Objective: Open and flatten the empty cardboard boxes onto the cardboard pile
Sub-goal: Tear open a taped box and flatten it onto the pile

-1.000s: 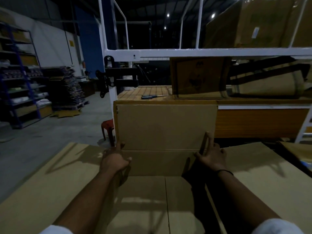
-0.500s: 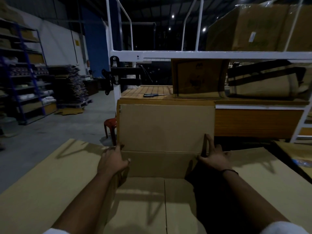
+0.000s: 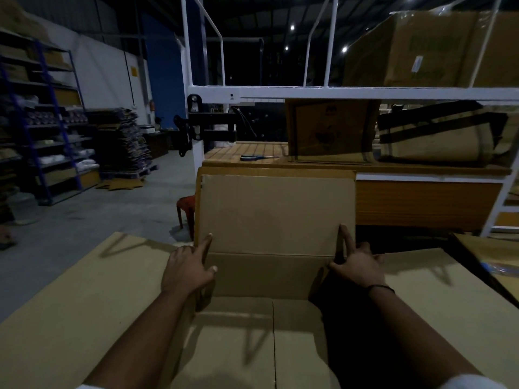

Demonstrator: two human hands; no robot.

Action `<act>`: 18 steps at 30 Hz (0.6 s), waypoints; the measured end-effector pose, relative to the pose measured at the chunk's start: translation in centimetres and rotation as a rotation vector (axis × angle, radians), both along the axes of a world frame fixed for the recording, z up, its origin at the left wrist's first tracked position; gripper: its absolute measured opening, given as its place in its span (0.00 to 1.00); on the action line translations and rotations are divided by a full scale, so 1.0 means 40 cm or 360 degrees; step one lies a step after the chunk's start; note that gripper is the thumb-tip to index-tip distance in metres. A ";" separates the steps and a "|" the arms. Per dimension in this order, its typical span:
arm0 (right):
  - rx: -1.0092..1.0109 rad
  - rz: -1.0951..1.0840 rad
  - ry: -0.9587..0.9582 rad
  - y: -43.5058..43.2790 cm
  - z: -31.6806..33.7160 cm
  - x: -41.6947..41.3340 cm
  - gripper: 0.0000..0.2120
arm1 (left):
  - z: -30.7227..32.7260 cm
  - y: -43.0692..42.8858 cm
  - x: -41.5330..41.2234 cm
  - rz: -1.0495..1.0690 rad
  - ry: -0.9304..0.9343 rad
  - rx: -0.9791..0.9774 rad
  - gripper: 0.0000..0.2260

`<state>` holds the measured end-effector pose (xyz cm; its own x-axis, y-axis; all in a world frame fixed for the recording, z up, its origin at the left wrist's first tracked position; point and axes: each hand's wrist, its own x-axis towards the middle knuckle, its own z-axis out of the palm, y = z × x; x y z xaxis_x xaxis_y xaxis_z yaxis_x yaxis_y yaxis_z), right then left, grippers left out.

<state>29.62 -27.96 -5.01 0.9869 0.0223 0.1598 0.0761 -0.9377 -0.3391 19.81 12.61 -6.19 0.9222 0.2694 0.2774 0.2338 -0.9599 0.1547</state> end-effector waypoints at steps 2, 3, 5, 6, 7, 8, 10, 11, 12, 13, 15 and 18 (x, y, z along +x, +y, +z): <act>-0.0006 -0.0005 0.0006 0.001 0.000 -0.002 0.54 | -0.002 -0.002 -0.004 0.0007 0.0008 0.0036 0.40; -0.0006 -0.0006 0.0012 0.000 0.000 -0.003 0.54 | -0.003 -0.003 -0.006 0.0012 0.0019 0.0057 0.41; -0.0019 -0.0002 0.0010 0.000 0.001 -0.007 0.54 | -0.006 -0.003 -0.008 0.0018 0.0056 0.0093 0.42; -0.0033 0.0002 0.0000 -0.001 0.001 -0.008 0.54 | -0.009 -0.002 -0.007 0.0018 0.0072 0.0102 0.42; -0.0040 0.0006 0.0000 -0.001 0.002 -0.010 0.54 | -0.009 -0.002 -0.005 0.0019 0.0093 0.0109 0.43; -0.0040 0.0011 0.0012 -0.001 0.004 -0.013 0.54 | -0.008 -0.002 -0.003 0.0016 0.0123 0.0116 0.43; -0.0022 0.0015 0.0042 0.003 0.007 -0.016 0.54 | 0.000 -0.005 0.000 0.0001 0.0189 0.0115 0.44; -0.0011 0.0008 0.0038 0.007 0.007 -0.016 0.54 | 0.004 -0.009 0.003 -0.0008 0.0220 0.0109 0.45; -0.0002 -0.0008 0.0011 0.012 0.007 -0.017 0.54 | 0.009 -0.013 0.004 -0.0014 0.0247 0.0092 0.46; 0.0011 -0.0015 -0.0038 0.018 0.007 -0.017 0.53 | 0.014 -0.017 0.007 -0.0020 0.0259 0.0057 0.46; 0.0083 0.0020 -0.0098 0.031 0.011 -0.013 0.51 | 0.020 -0.015 0.021 -0.0049 0.0243 -0.0078 0.47; 0.0157 0.0051 0.0000 0.028 0.013 0.000 0.49 | 0.022 -0.002 0.042 -0.0073 0.0196 -0.0391 0.49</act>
